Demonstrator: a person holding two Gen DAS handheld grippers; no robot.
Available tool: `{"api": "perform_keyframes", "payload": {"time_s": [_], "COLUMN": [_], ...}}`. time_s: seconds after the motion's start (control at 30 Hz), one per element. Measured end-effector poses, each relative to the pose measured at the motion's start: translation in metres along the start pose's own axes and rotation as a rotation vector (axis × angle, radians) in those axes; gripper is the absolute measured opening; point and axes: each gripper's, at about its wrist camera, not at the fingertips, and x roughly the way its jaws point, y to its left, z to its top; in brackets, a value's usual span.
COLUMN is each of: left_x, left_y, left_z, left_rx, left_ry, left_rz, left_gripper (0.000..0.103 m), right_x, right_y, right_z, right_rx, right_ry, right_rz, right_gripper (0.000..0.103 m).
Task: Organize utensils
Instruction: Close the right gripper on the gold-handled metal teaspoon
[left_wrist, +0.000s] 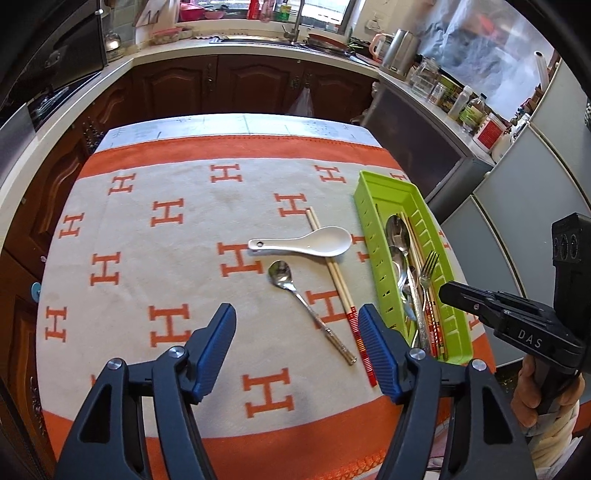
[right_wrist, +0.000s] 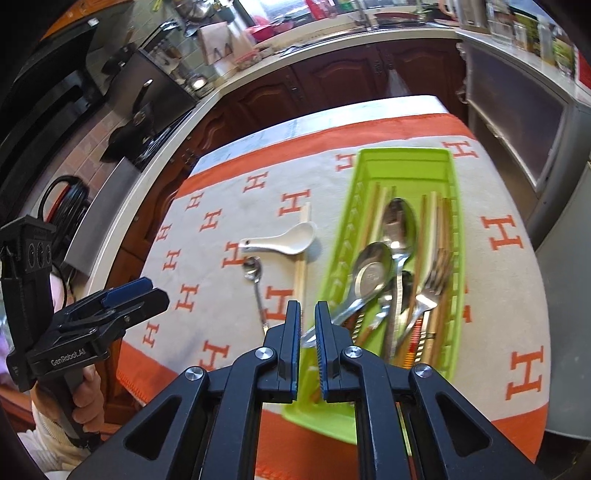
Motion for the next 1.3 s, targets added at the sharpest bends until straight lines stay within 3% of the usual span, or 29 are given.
{"api": "perform_keyframes", "payload": {"time_s": [0.1, 0.27, 0.53, 0.83, 1.1, 1.23, 1.3], "left_x": [-0.005, -0.009, 0.001, 0.018, 0.025, 0.027, 0.028], "left_y": [0.007, 0.018, 0.048, 0.077, 0.091, 0.094, 0.096], "left_z": [-0.005, -0.01, -0.018, -0.025, -0.027, -0.027, -0.026], "left_rx": [-0.004, -0.029, -0.086, -0.13, -0.146, -0.149, -0.152], "left_ry": [-0.011, -0.022, -0.001, 0.036, 0.048, 0.05, 0.052], "left_rz": [0.018, 0.057, 0.139, 0.142, 0.125, 0.117, 0.116], "left_gripper": [0.07, 0.087, 0.088, 0.088, 0.088, 0.088, 0.088], "right_x": [0.004, 0.019, 0.071, 0.141, 0.187, 0.194, 0.195], "right_y": [0.014, 0.044, 0.077, 0.091, 0.1, 0.108, 0.11], "right_z": [0.0, 0.002, 0.012, 0.026, 0.03, 0.027, 0.026], "right_rx": [-0.034, -0.11, -0.195, -0.245, -0.318, -0.381, -0.404], "right_ry": [0.014, 0.053, 0.169, 0.3, 0.362, 0.352, 0.347], "right_rz": [0.008, 0.014, -0.018, -0.088, -0.19, -0.234, -0.252], "right_gripper": [0.01, 0.022, 0.023, 0.023, 0.023, 0.023, 0.016]}}
